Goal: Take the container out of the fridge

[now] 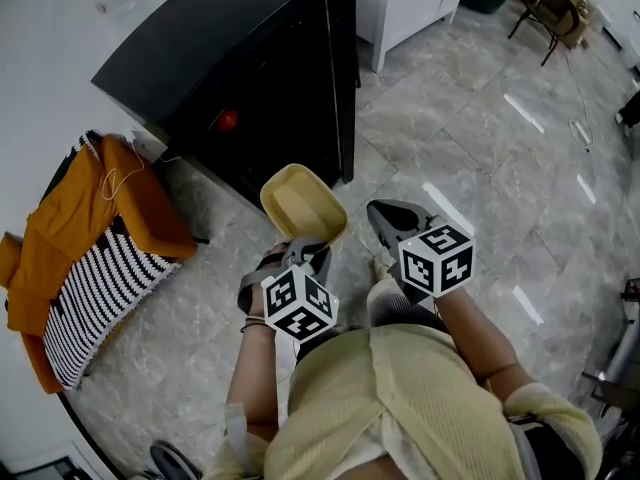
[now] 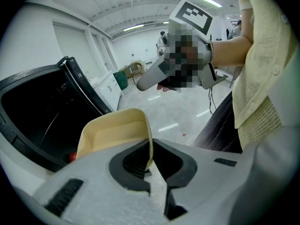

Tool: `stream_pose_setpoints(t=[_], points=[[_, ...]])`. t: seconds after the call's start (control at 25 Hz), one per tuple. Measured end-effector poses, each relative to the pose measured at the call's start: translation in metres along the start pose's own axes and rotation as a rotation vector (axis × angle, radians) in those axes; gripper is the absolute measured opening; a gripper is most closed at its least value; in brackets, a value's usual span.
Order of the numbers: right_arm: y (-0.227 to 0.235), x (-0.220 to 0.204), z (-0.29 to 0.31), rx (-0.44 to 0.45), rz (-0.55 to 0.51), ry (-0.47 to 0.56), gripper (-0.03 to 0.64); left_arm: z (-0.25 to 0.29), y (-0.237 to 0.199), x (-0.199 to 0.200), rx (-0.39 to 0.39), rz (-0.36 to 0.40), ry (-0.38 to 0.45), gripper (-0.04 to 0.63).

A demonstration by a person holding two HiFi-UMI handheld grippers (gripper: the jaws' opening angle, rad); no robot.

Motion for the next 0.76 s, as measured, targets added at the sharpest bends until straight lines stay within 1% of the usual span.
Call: stream_pose_setpoints(t=[0.36, 0.76], points=[[-0.0031, -0.0033, -0.0046, 0.011, 0.032, 0.007, 0.028, -0.0022, 0.0035, -0.0022, 0.001, 0.006, -0.002, 0.037], [-0.0015, -0.0042, -0.0052, 0.013, 0.019, 0.008, 0.028, 0.0013, 0.0022, -0.0044, 0.008, 0.001, -0.01, 0.037]])
Point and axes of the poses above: the fingertips, and each gripper's own axes: z forward along the fingers, y to its right, x out of its top, the point moved 5 cm from there along -z, backward along the fingers, and after that the axes turned 2 degrees about -z, right-handed, at the moved point
